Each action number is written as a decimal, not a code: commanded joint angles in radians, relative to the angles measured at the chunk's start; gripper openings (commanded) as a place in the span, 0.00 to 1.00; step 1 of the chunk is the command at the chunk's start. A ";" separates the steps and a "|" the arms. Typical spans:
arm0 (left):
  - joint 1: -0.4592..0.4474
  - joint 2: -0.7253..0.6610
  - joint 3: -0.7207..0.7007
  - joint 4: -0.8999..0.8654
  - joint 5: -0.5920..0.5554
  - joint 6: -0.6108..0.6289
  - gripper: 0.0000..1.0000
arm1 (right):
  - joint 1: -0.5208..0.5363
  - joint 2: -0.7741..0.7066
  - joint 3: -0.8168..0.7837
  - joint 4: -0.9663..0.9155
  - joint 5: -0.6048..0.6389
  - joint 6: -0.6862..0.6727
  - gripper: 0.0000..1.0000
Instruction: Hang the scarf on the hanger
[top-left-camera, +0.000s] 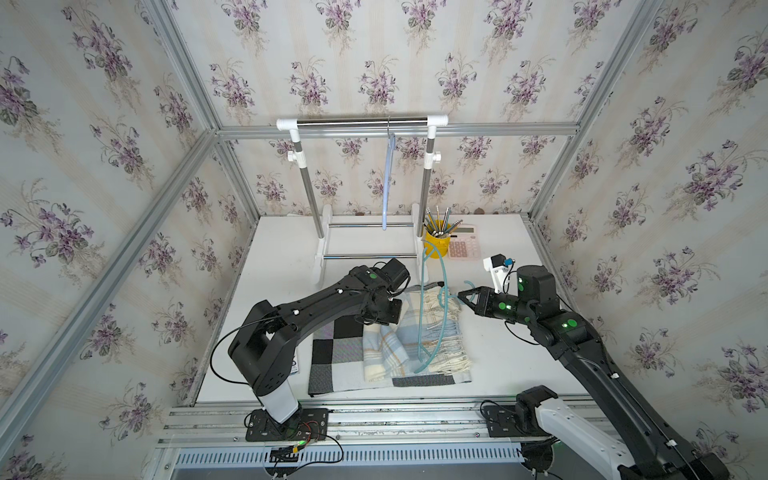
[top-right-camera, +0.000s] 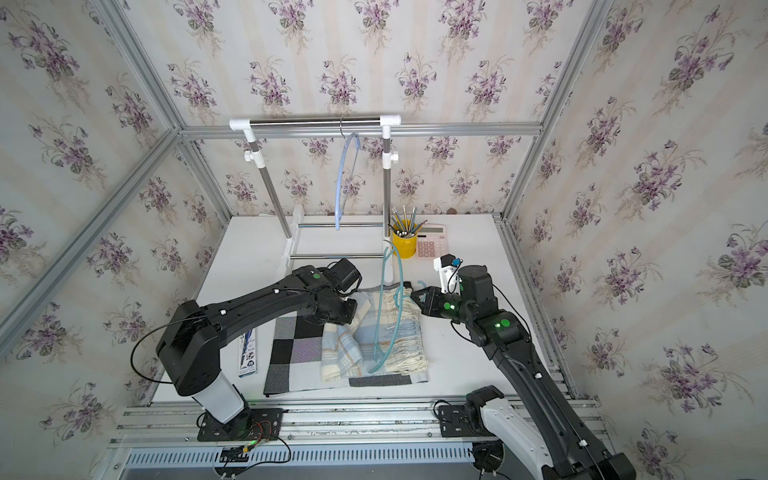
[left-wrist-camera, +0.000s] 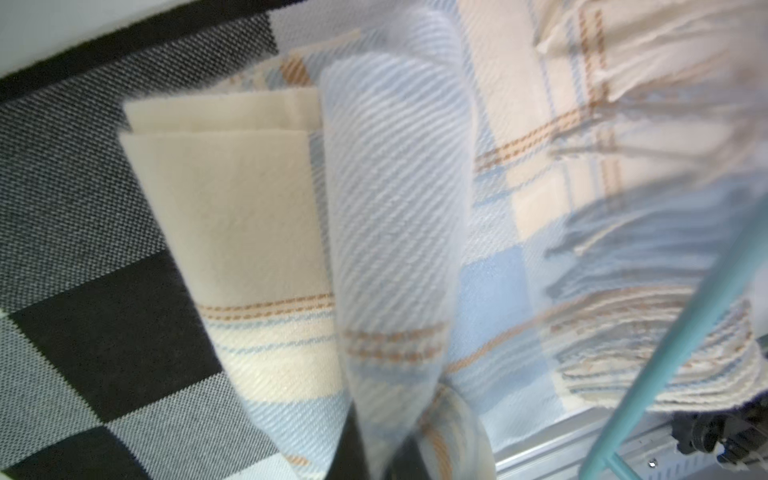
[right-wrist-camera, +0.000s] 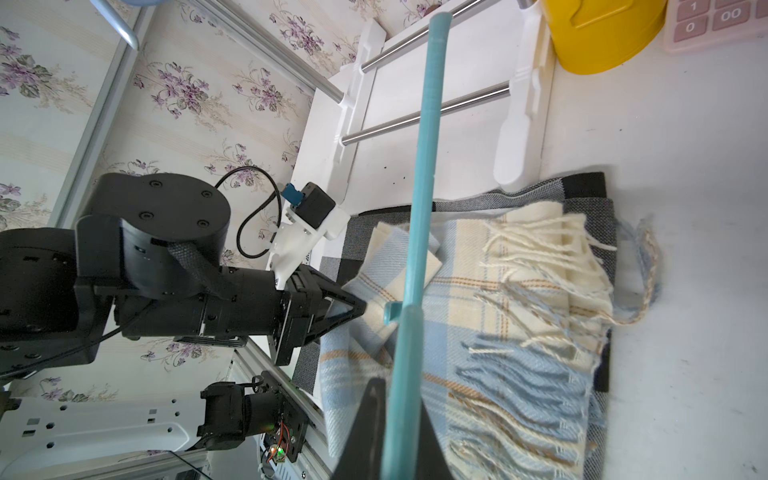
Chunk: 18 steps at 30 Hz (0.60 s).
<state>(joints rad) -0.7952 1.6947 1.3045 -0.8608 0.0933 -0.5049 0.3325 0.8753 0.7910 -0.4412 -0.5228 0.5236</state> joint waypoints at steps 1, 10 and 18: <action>0.005 -0.046 0.021 -0.047 -0.056 0.008 0.00 | 0.001 0.029 -0.013 0.075 -0.097 0.027 0.00; 0.165 -0.396 -0.154 0.009 0.017 0.022 0.00 | 0.092 0.173 -0.080 0.360 -0.242 0.205 0.00; 0.233 -0.536 -0.273 0.114 0.124 0.035 0.00 | 0.184 0.324 -0.121 0.558 -0.236 0.295 0.00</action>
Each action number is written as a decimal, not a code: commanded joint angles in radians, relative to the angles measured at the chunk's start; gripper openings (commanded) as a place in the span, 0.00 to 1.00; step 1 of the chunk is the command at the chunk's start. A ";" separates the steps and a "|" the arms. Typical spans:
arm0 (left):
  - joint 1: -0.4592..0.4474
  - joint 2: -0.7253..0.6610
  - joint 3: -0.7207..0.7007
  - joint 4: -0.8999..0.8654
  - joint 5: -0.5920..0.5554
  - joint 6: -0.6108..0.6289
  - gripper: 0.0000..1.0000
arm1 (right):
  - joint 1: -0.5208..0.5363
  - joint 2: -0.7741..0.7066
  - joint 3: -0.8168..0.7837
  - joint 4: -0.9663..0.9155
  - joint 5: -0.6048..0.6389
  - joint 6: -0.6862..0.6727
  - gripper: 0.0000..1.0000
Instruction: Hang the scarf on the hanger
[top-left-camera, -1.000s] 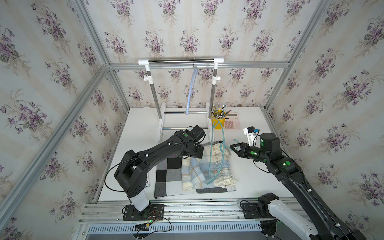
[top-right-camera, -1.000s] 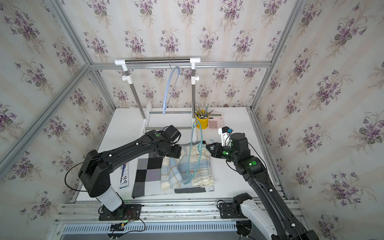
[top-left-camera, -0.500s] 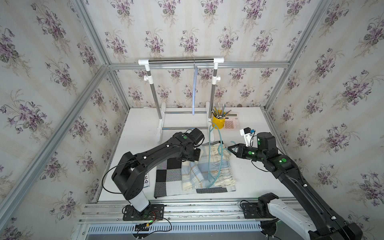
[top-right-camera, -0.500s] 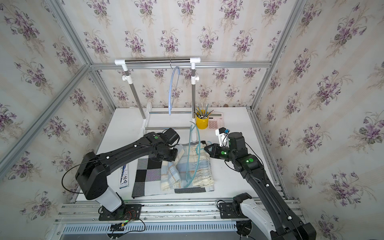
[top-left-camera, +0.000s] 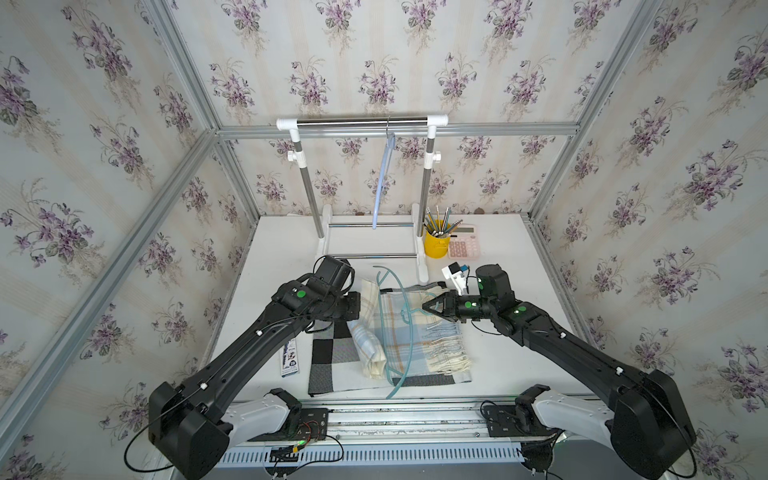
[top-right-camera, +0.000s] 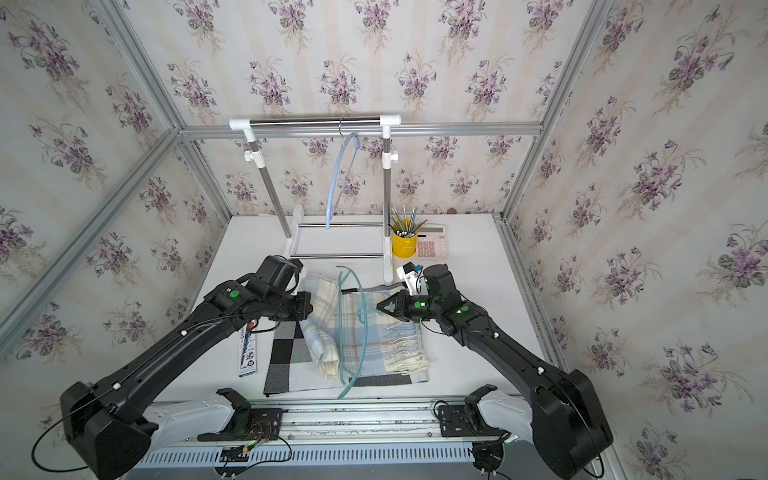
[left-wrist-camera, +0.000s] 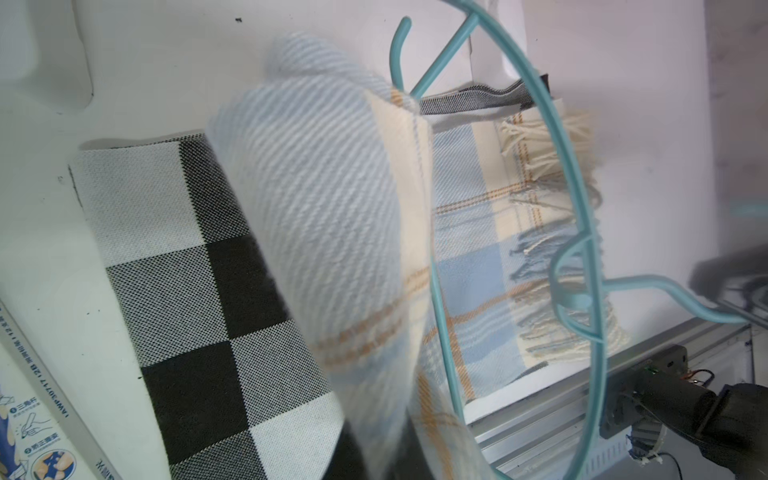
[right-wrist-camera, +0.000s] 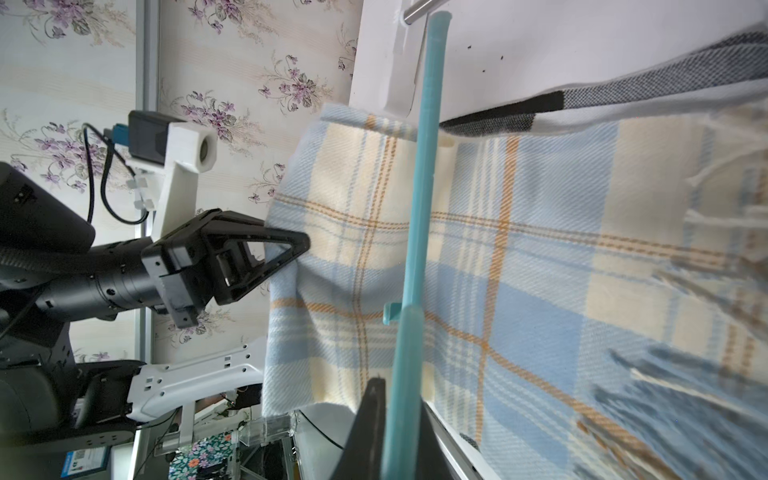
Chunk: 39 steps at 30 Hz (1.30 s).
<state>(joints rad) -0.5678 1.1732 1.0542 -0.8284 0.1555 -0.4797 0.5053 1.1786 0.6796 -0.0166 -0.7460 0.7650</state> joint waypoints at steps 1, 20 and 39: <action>0.008 -0.017 -0.040 0.113 0.089 0.006 0.00 | 0.014 0.031 -0.013 0.146 -0.011 0.055 0.00; -0.153 0.374 -0.155 0.725 0.257 -0.118 0.00 | -0.005 0.040 -0.057 0.095 -0.036 -0.007 0.00; -0.226 0.310 -0.085 0.579 0.115 0.066 0.52 | -0.014 -0.008 -0.036 -0.041 -0.041 -0.075 0.00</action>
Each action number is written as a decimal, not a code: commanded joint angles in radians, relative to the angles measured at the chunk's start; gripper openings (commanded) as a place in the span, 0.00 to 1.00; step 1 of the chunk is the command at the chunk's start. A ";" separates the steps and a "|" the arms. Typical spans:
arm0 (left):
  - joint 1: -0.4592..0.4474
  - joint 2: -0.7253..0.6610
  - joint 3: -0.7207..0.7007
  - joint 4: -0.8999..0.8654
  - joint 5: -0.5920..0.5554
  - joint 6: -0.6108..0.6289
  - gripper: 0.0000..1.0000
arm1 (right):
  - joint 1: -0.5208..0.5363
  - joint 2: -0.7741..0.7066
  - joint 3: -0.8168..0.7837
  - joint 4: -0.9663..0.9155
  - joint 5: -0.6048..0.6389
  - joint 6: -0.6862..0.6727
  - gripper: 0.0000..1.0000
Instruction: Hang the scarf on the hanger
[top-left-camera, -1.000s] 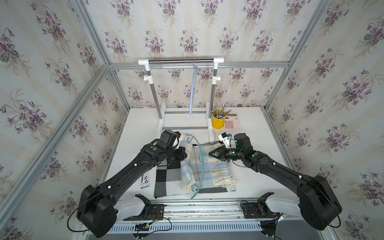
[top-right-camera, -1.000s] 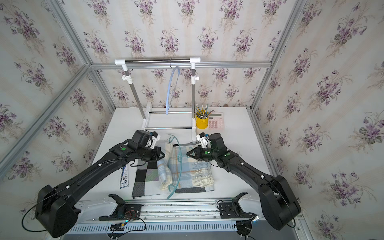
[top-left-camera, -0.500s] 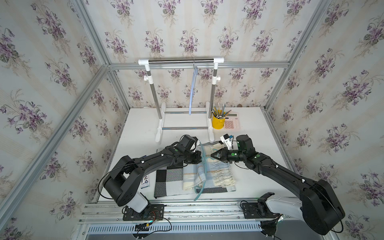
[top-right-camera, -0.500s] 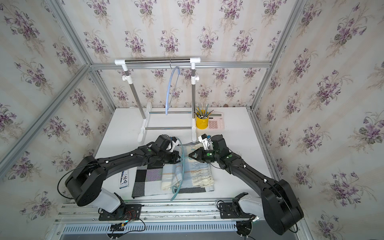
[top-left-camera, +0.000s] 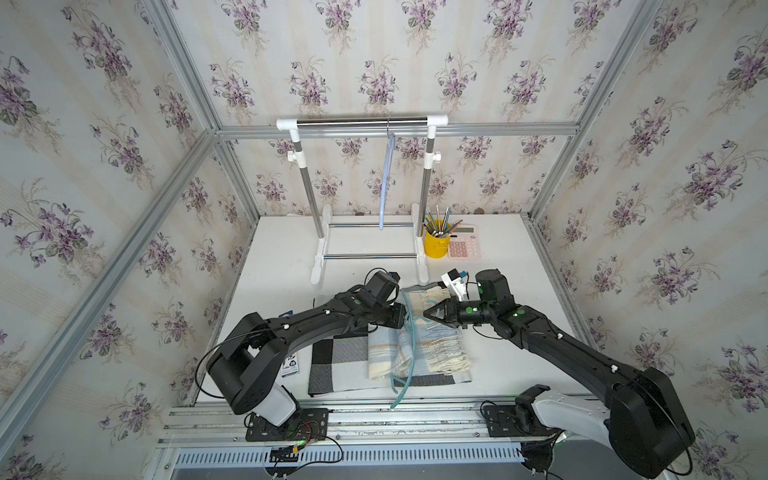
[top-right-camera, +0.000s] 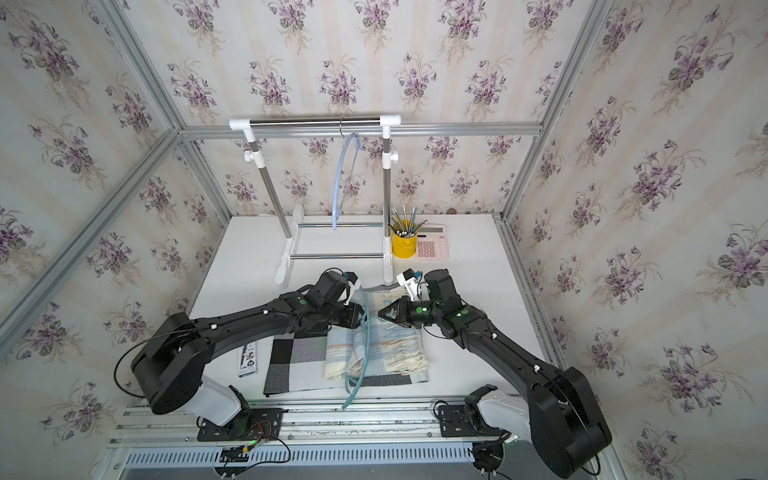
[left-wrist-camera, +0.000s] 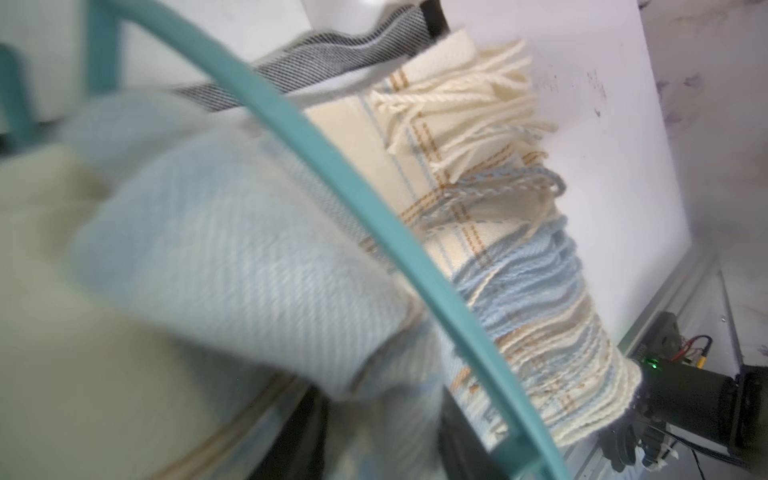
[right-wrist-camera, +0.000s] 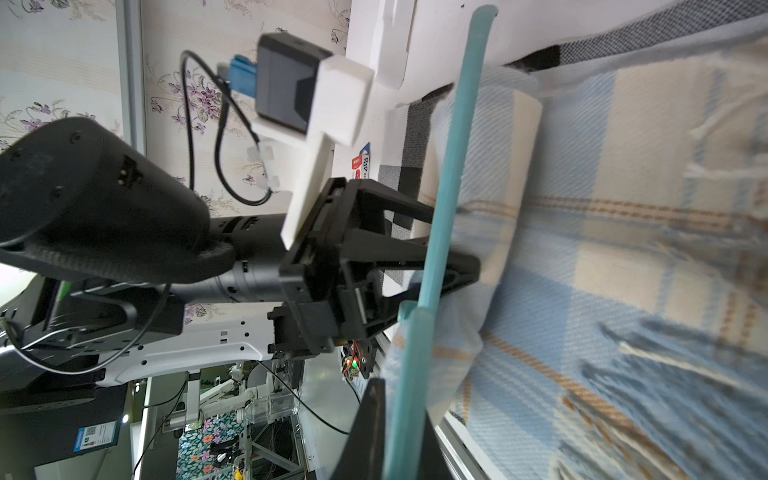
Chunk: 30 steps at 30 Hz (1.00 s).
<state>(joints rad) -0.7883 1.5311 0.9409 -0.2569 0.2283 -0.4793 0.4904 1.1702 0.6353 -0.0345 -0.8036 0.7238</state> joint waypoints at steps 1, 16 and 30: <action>-0.003 -0.070 0.037 -0.021 0.040 0.076 0.54 | 0.001 0.000 0.010 -0.028 0.021 -0.040 0.00; -0.069 -0.277 -0.198 0.101 0.255 -0.007 0.08 | -0.001 -0.009 0.033 -0.065 0.030 -0.057 0.00; -0.152 -0.072 -0.063 -0.013 -0.008 0.014 0.16 | -0.001 -0.032 0.062 -0.121 0.044 -0.070 0.00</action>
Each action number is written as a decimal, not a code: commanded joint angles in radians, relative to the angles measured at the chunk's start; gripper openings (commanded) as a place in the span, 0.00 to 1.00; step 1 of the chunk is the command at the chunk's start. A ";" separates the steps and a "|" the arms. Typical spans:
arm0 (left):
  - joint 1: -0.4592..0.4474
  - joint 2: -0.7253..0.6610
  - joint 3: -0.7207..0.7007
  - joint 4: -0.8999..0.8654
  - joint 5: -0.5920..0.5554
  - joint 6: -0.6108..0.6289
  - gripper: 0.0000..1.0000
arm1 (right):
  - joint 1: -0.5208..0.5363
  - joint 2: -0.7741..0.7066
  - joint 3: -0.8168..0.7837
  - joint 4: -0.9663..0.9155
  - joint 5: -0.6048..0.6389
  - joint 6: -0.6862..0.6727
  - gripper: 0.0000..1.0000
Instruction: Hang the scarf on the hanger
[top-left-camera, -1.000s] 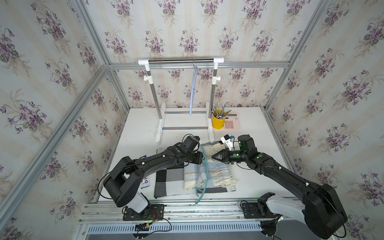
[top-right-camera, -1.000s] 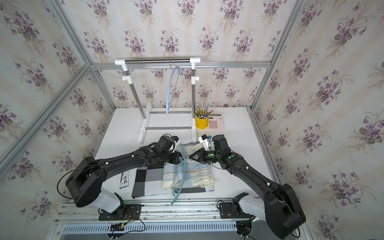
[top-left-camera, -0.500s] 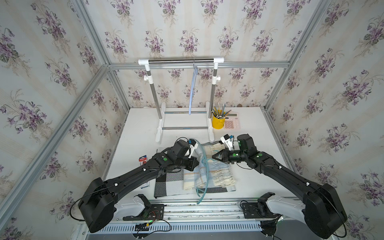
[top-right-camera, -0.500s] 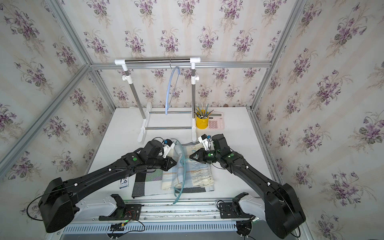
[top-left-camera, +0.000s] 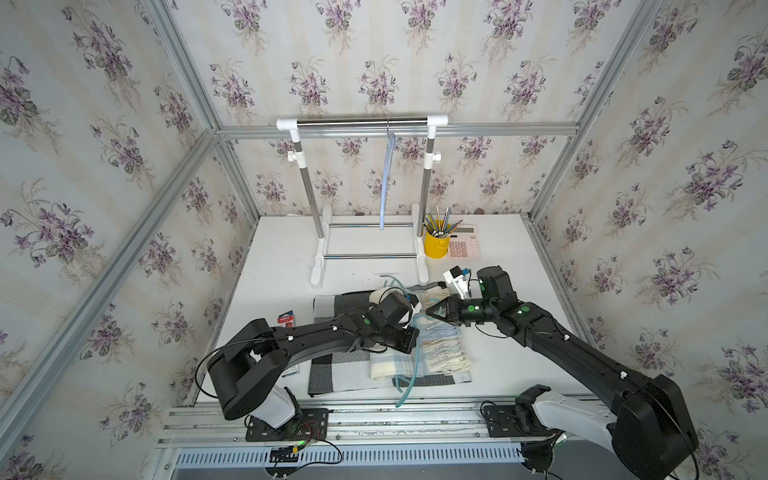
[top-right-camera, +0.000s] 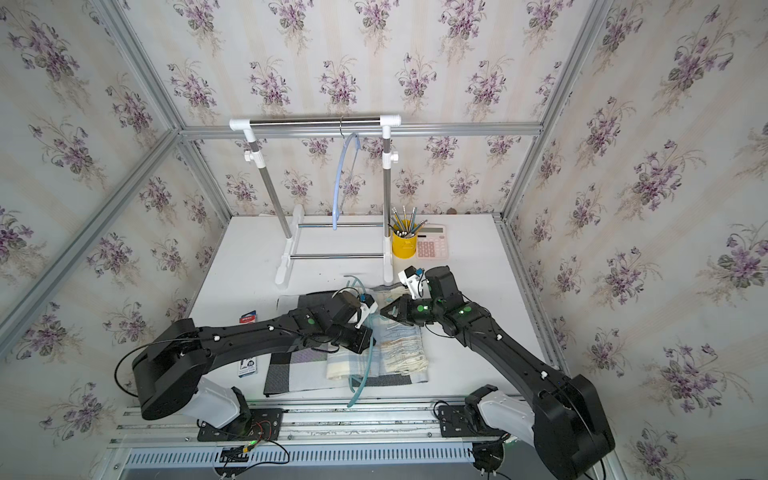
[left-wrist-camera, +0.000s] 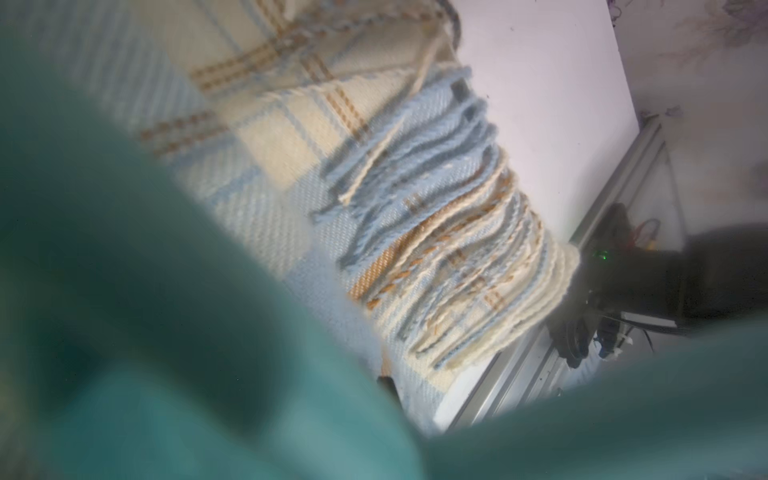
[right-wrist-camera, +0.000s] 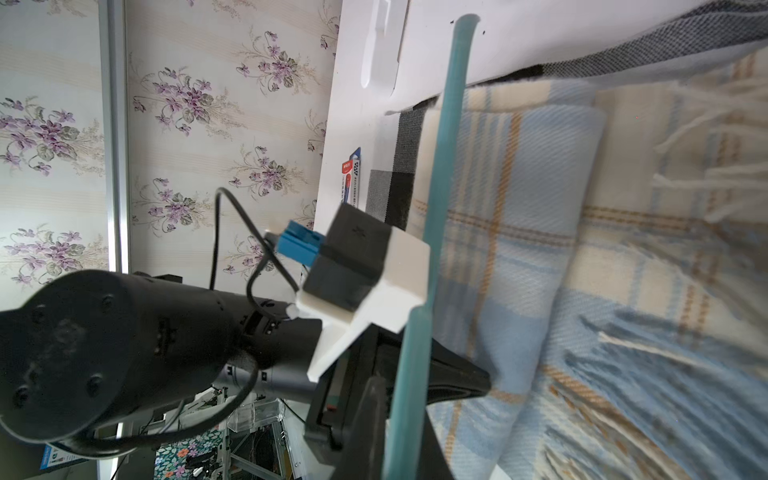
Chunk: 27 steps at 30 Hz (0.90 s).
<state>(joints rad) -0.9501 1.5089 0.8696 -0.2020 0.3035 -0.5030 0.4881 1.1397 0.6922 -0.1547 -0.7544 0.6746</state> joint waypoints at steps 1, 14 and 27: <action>0.015 -0.079 0.013 -0.088 -0.091 0.046 0.21 | 0.001 0.000 0.006 0.002 -0.004 -0.021 0.00; 0.076 -0.245 0.073 -0.121 -0.054 0.024 0.52 | 0.004 0.040 0.026 0.037 0.001 0.010 0.00; -0.151 -0.163 0.008 -0.119 -0.297 0.037 0.55 | 0.021 0.065 0.094 0.053 -0.057 0.064 0.19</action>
<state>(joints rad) -1.0870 1.3445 0.8845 -0.3489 0.0929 -0.4622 0.5011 1.2015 0.7750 -0.1284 -0.7906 0.7307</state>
